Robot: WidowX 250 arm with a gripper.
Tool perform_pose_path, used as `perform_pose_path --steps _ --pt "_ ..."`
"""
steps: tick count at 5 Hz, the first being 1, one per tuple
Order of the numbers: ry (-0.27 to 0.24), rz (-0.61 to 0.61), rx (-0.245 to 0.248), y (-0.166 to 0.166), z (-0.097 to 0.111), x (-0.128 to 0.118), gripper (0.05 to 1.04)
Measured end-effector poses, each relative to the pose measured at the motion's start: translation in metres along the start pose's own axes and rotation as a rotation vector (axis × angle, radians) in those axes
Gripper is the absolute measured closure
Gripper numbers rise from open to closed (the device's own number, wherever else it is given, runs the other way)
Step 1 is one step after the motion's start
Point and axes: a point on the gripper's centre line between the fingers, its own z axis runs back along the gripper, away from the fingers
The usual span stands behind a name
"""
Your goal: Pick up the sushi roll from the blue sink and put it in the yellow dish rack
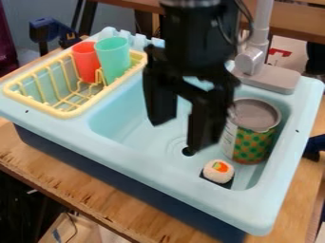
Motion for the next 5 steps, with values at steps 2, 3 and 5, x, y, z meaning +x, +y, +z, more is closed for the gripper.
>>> perform_pose_path --steps 2,3,5 --pt "-0.025 0.032 0.028 0.004 -0.017 0.019 0.081" --pt "-0.021 0.048 0.034 0.006 -0.027 0.029 0.081" --pt "0.026 0.064 0.035 0.008 -0.051 0.042 0.081"
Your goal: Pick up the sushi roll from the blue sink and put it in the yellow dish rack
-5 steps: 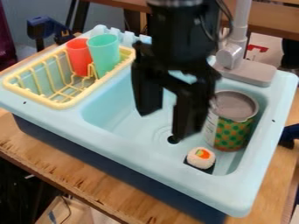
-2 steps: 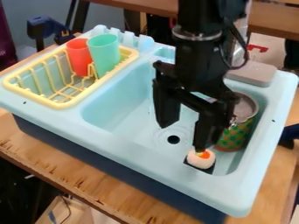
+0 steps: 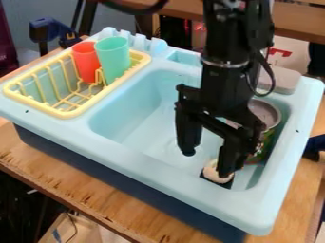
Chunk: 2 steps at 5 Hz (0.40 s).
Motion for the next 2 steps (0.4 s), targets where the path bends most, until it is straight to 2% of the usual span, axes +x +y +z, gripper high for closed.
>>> perform_pose_path --steps 2 --pt "-0.044 -0.012 -0.047 -0.0072 -0.0099 0.0087 0.081"
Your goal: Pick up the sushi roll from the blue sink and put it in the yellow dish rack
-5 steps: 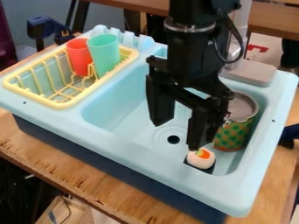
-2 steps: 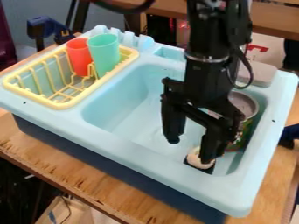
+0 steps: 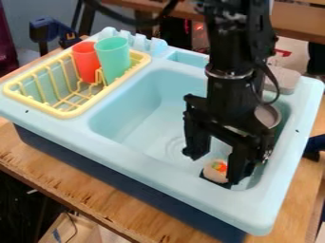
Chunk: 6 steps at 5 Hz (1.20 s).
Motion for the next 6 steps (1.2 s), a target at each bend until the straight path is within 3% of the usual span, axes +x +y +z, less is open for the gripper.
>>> perform_pose_path --steps 1,3,4,5,6 --pt "-0.008 0.01 -0.023 -0.003 -0.006 -0.001 0.081" --pt "0.042 0.012 -0.021 -0.001 -0.024 0.0 0.132" --pt "0.037 -0.019 -0.021 -0.001 -0.024 0.003 0.394" --pt "0.038 -0.03 -0.006 0.001 -0.021 0.002 0.522" --pt "-0.022 -0.039 -0.016 0.007 0.013 0.0 0.547"
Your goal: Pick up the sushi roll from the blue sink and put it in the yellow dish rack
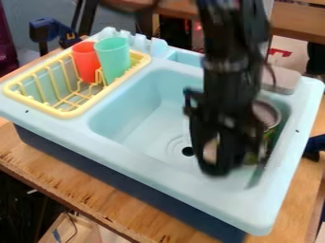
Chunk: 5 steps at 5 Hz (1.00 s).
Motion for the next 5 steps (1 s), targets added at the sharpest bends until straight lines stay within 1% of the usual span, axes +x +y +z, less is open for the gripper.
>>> perform_pose_path --steps 1,2,3,4,5 --pt "-0.095 -0.021 -0.004 0.014 0.045 -0.011 0.547" --pt "-0.111 -0.002 0.006 0.033 0.075 -0.03 0.547" --pt "-0.088 0.057 0.033 0.067 0.086 -0.044 0.547" --pt "-0.098 0.133 0.066 0.104 0.089 -0.046 0.547" --pt "-0.085 0.186 0.09 0.137 0.083 -0.047 0.547"
